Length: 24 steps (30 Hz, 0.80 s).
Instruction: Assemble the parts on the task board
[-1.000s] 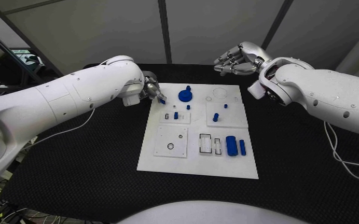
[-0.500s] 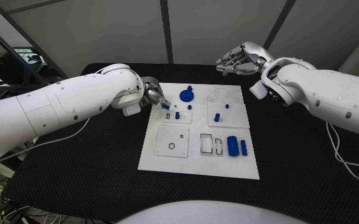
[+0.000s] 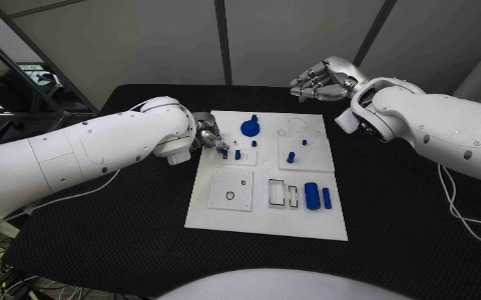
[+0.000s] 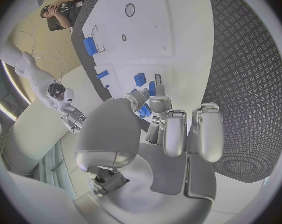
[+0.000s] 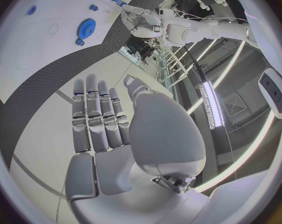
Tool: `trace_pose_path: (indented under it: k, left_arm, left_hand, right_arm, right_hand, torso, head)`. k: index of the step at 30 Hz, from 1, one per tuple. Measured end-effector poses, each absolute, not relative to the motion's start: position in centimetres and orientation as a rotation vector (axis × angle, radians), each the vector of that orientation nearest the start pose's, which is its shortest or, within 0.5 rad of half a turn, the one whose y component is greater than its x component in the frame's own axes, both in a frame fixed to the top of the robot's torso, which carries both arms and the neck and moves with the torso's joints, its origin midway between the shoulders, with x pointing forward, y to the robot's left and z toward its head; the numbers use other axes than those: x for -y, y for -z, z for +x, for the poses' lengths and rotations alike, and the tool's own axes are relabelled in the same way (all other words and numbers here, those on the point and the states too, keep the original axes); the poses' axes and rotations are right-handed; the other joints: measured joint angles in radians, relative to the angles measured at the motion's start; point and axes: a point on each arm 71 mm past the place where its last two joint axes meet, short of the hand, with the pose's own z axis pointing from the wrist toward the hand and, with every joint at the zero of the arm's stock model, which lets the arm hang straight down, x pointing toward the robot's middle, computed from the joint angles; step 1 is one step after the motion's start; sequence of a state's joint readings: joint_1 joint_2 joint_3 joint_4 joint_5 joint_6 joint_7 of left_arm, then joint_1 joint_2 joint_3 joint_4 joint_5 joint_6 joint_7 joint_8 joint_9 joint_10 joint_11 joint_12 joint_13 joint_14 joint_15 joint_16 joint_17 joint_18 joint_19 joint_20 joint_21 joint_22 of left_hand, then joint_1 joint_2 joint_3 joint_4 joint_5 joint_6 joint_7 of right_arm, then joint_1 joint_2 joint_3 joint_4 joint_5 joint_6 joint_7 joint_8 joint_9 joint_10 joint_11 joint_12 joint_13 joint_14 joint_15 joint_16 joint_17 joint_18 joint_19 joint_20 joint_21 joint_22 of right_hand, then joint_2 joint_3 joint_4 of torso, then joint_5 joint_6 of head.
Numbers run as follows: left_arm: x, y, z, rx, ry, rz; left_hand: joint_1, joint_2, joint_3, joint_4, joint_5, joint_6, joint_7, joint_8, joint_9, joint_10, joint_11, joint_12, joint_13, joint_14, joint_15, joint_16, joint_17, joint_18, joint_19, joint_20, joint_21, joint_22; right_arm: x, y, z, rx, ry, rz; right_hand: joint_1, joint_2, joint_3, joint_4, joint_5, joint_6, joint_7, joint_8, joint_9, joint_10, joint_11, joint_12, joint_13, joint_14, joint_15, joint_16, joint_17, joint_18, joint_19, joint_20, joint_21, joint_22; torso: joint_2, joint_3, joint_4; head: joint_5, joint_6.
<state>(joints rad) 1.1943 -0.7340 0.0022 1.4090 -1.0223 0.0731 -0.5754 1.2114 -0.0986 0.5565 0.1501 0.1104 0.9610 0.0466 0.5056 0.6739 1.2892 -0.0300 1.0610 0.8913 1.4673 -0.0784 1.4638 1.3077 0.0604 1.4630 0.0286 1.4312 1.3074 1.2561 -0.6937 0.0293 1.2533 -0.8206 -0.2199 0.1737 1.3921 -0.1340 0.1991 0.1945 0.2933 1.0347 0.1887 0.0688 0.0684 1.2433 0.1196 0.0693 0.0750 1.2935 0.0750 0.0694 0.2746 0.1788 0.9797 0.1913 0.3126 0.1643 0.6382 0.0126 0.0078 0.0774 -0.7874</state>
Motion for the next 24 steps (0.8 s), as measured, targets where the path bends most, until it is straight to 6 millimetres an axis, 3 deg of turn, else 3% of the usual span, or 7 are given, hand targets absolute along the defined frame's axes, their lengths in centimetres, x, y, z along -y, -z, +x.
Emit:
trace_pose_path:
  k: [24]
  left_arm:
    - [-19.32, 22.83, 49.68, -2.291, 0.347, -0.248]
  left_hand:
    - [-0.017, -0.017, 0.034, -0.023, 0.004, 0.000, 0.000, 0.011, 0.008, 0.007, 0.000, 0.000, 0.003, 0.000, 0.000, 0.000, 0.000, 0.000, 0.004, -0.004, 0.004, 0.000]
  right_arm:
    - [19.83, 14.63, 54.75, -1.619, -1.107, 0.321]
  right_hand:
    - [-0.004, 0.004, 0.000, 0.000, 0.004, 0.000, 0.000, 0.000, 0.000, 0.000, 0.000, 0.000, 0.000, 0.000, 0.000, 0.000, 0.000, 0.000, 0.000, 0.000, 0.000, -0.001]
  torso:
    - [0.001, 0.0000, -0.0001]
  head:
    - [0.001, -0.006]
